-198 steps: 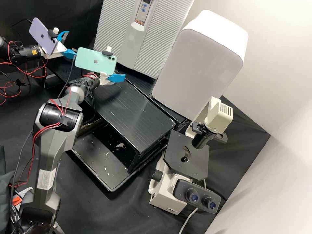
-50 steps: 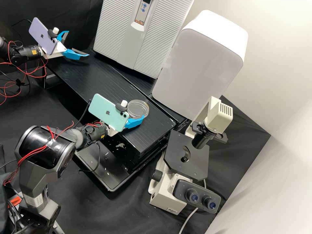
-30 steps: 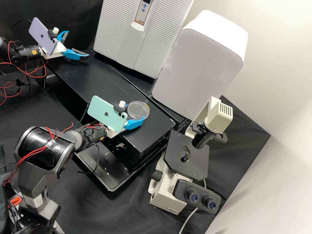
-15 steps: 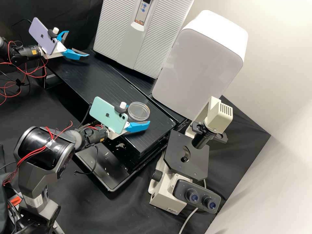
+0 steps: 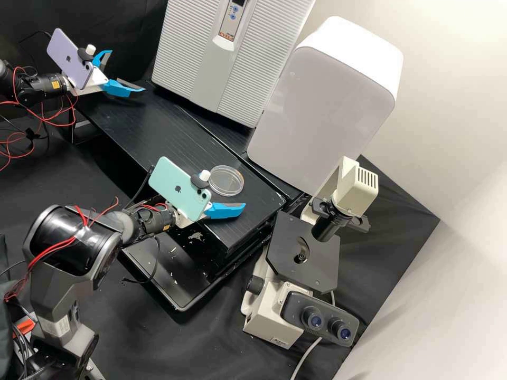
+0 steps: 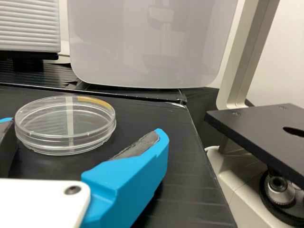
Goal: Slide the petri dish to the right
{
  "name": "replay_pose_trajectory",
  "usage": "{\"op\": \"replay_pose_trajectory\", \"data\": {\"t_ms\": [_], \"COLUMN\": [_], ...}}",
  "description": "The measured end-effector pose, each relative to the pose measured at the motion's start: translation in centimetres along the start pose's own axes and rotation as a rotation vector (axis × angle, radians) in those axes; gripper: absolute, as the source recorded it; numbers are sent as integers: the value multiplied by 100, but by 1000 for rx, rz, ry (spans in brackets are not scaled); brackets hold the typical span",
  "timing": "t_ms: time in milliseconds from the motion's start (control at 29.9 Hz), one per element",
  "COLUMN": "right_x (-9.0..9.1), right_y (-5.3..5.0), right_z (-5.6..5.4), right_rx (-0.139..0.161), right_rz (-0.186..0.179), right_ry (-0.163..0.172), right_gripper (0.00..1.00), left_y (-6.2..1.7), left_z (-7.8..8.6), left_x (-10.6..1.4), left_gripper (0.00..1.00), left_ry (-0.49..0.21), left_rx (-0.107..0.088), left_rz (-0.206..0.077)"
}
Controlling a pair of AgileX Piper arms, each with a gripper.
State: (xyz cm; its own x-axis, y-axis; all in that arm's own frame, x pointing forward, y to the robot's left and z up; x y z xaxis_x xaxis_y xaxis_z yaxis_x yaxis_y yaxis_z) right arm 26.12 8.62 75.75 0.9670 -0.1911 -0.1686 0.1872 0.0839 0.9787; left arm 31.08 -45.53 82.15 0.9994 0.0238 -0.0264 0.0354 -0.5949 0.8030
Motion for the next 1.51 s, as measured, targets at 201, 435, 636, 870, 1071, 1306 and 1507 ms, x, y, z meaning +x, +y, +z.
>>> {"op": "replay_pose_trajectory", "data": {"t_ms": [201,435,636,870,1071,1306,1507], "right_x": [-2,-105,-172,-198,-198,-144,-207], "right_y": [2,13,25,41,41,49,73], "right_z": [-7,-33,-50,-53,-53,-50,-6], "right_rx": [-6,-16,-30,-16,-7,0,4], "right_rz": [0,-26,-31,-29,-30,-16,78], "right_ry": [7,75,118,126,126,116,163], "right_gripper": [100,100,100,100,100,100,100], "left_y": [0,0,0,0,0,0,0], "left_z": [0,0,0,0,0,0,0], "left_x": [0,0,0,0,0,0,0], "left_gripper": [100,100,100,100,100,100,100], "left_ry": [0,0,0,0,0,0,0], "left_rx": [0,0,0,0,0,0,0], "left_rz": [0,0,0,0,0,0,0]}}
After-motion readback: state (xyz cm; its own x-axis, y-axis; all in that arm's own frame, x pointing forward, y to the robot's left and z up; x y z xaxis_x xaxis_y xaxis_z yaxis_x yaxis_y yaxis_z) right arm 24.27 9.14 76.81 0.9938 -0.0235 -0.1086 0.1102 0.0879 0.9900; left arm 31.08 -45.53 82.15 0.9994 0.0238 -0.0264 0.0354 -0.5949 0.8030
